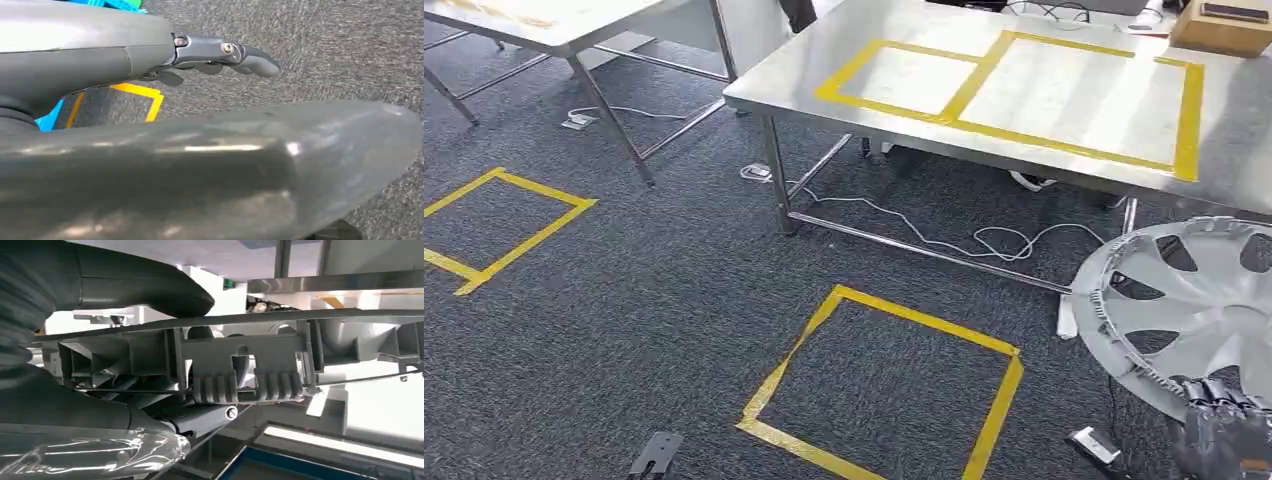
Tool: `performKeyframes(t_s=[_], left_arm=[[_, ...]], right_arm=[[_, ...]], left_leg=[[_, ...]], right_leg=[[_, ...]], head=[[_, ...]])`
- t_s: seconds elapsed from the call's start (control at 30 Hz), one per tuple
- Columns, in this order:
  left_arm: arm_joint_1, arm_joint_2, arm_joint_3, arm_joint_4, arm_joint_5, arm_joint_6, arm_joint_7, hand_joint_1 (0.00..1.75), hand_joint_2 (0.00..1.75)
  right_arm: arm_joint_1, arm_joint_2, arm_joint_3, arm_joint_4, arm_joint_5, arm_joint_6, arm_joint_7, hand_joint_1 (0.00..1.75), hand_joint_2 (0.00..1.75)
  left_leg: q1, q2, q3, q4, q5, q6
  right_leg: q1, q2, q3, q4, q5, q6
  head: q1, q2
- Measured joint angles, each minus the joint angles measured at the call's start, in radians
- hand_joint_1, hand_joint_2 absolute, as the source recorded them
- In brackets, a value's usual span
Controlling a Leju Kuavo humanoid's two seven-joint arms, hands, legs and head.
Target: Take the parts from the cabinet and place them on the table.
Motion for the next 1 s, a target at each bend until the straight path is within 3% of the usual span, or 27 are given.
performKeyframes(t_s=[0.1, 0.5, 0.67, 0.77, 0.8, 0.83, 0.93, 0.97, 1.0], left_arm=[[0.0, 0.003, 0.0, 0.0, 0.001, -0.006, 0.005, 0.0, 0.0], [0.001, 0.011, 0.006, 0.0, 0.021, -0.05, -0.021, 0.0, 0.0], [0.002, 0.015, 0.005, 0.0, 0.0, -0.067, -0.023, 0.0, 0.0], [0.002, 0.017, 0.006, 0.0, 0.0, -0.068, -0.016, 0.0, 0.0], [0.002, 0.016, 0.006, 0.0, 0.0, -0.068, -0.015, 0.0, 0.0], [0.003, 0.018, 0.006, 0.0, 0.0, -0.067, -0.015, 0.0, 0.0], [0.008, 0.018, 0.006, 0.0, 0.0, -0.065, -0.013, 0.0, 0.0], [0.01, 0.018, 0.006, 0.0, 0.001, -0.065, -0.013, 0.0, 0.0], [0.012, 0.018, 0.007, 0.0, 0.001, -0.064, -0.013, 0.0, 0.0]], right_arm=[[-0.007, 0.005, 0.006, 0.014, 0.006, 0.005, 0.017, 1.75, 1.75], [-0.008, 0.007, -0.016, 0.019, -0.048, 0.019, 0.034, 1.75, 1.75], [-0.004, 0.007, -0.027, 0.006, -0.052, 0.027, 0.011, 1.75, 1.75], [0.002, 0.009, -0.029, 0.003, -0.049, 0.027, 0.007, 1.75, 1.75], [0.002, 0.01, -0.031, 0.003, -0.048, 0.026, 0.006, 1.75, 1.75], [0.003, 0.011, -0.03, 0.002, -0.045, 0.026, 0.005, 1.75, 1.75], [0.012, 0.013, -0.031, 0.0, -0.043, 0.026, 0.004, 1.75, 1.75], [0.017, 0.014, -0.031, 0.0, -0.043, 0.026, 0.004, 1.75, 1.75], [0.022, 0.016, -0.031, 0.0, -0.043, 0.026, 0.005, 1.75, 1.75]], left_leg=[[0.0, 0.0, 0.0, 0.0, 0.0, 0.001], [0.001, 0.0, 0.0, -0.001, 0.004, 0.001], [-0.008, 0.0, -0.003, 0.001, -0.003, 0.016], [-0.008, 0.001, 0.002, -0.018, 0.001, 0.029], [-0.002, 0.0, 0.013, -0.024, -0.008, 0.04], [-0.001, 0.0, 0.017, -0.024, -0.01, 0.043], [-0.002, 0.004, 0.031, -0.024, -0.023, 0.043], [-0.001, 0.005, 0.039, -0.024, -0.029, 0.04], [0.001, 0.006, 0.049, -0.024, -0.036, 0.036]], right_leg=[[-0.001, 0.0, -0.001, 0.0, 0.001, 0.005], [0.001, 0.0, -0.004, 0.004, 0.001, 0.005], [-0.008, 0.001, -0.004, -0.002, 0.003, 0.017], [-0.008, 0.001, -0.001, 0.006, 0.023, 0.032], [-0.011, -0.005, -0.019, 0.015, 0.012, 0.034], [-0.009, -0.013, -0.03, 0.046, -0.004, 0.033], [-0.009, -0.016, -0.149, 0.271, -0.101, 0.032], [-0.011, -0.018, -0.179, 0.318, -0.112, 0.034], [-0.013, -0.018, -0.187, 0.318, -0.097, 0.04]], head=[[0.0, 0.0], [-0.001, 0.0], [-0.002, 0.0], [-0.001, 0.0], [-0.001, 0.0], [0.004, 0.0], [0.007, 0.0], [0.005, 0.0], [0.005, 0.0]])
